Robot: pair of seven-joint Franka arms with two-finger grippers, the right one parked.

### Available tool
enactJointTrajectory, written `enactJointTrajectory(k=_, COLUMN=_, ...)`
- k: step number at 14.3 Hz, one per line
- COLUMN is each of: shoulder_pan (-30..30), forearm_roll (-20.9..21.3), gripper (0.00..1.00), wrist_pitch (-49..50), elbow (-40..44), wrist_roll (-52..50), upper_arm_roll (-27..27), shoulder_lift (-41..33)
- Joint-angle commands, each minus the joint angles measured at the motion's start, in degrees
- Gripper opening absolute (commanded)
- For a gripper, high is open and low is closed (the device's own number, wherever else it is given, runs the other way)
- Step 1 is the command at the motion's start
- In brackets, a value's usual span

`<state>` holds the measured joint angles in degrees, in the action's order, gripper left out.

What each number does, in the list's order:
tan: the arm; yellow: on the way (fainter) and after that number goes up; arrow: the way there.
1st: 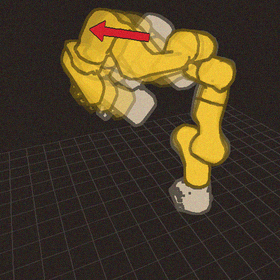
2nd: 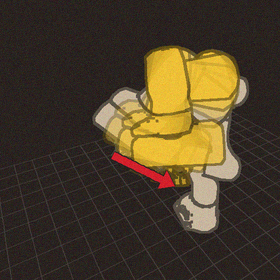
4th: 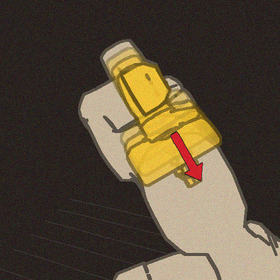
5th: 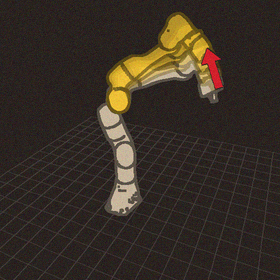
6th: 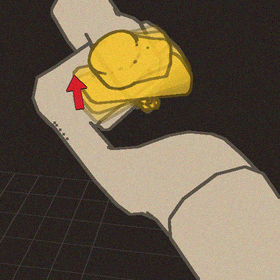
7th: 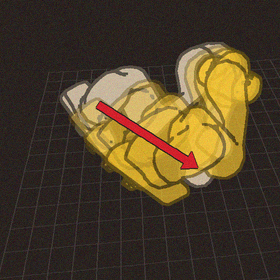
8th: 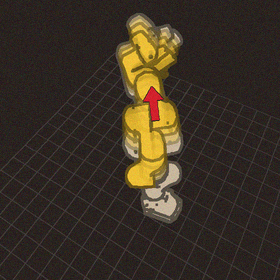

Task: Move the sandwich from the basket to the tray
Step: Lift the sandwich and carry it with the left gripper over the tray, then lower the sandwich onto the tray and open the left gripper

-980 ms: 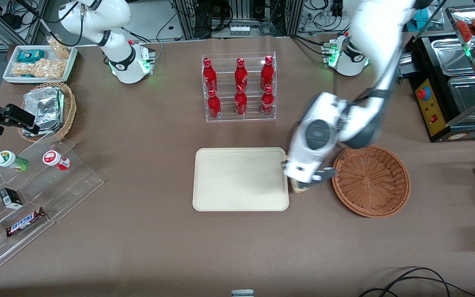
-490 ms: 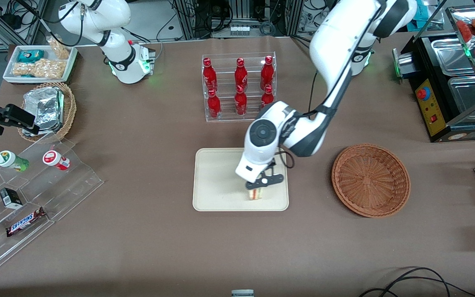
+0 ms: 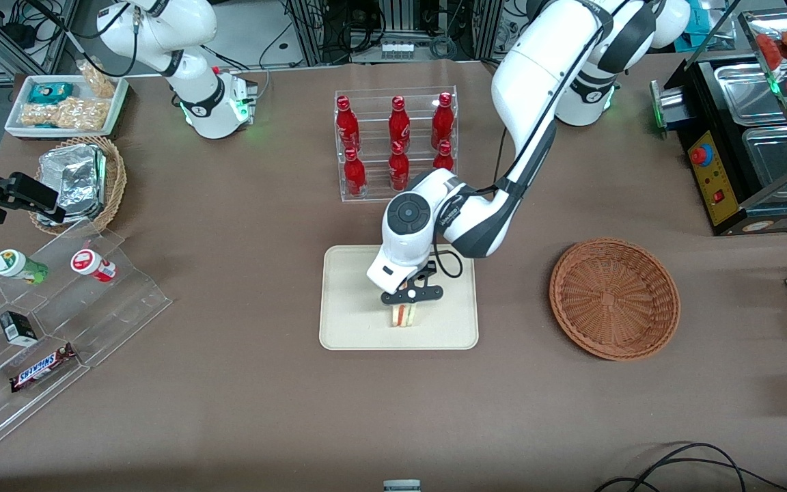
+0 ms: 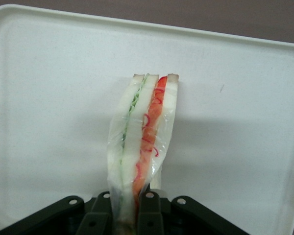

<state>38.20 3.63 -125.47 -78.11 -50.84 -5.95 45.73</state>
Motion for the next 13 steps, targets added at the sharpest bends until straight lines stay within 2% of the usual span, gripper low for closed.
enactJointTrajectory(k=1, shoulder_pan=0.56, forearm_roll=-0.81, gripper=1.0, wrist_pitch=-0.65, elbow=1.47, wrist_roll=-0.05, upper_arm_roll=0.33, shoulder_lift=0.86)
enactJointTrajectory(k=3, shoulder_pan=0.65, forearm_roll=-1.08, gripper=1.0, wrist_pitch=-0.3, elbow=1.38, wrist_roll=-0.05, upper_arm_roll=0.41, shoulder_lift=-0.37)
enactJointTrajectory(k=6, shoulder_pan=-0.84, forearm_roll=-1.26, gripper=1.0, wrist_pitch=1.62, elbow=-3.09, wrist_roll=-0.14, upper_arm_roll=0.41, shoulder_lift=-8.43)
enactJointTrajectory(k=8, shoulder_pan=-1.54, forearm_roll=-1.26, gripper=1.0, wrist_pitch=8.45, elbow=-4.32, wrist_roll=0.47, upper_arm_roll=1.11, shoulder_lift=-14.59)
enactJointTrajectory(k=11, shoulder_pan=-7.41, forearm_roll=-1.52, gripper=1.0, wrist_pitch=17.69, elbow=-6.26, wrist_roll=0.83, upper_arm_roll=1.65, shoulder_lift=-21.89)
enactJointTrajectory(k=13, shoulder_pan=-10.51, forearm_roll=-1.52, gripper=1.0, wrist_pitch=23.5, elbow=-6.09, wrist_roll=0.83, upper_arm_roll=1.73, shoulder_lift=-23.14)
